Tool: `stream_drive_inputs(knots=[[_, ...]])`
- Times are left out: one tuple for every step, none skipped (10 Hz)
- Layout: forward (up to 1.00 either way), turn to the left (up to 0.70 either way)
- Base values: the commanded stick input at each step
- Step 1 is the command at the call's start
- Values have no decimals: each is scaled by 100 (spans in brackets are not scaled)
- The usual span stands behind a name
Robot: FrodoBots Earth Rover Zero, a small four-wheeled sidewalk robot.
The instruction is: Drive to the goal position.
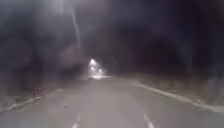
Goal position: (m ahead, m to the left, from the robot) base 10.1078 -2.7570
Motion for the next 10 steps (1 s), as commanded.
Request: stream_drive_inputs(knots=[[100,5],[100,4],[100,4],[100,4],[100,4],[100,4],[100,4],[100,3],[100,1],[100,0]])
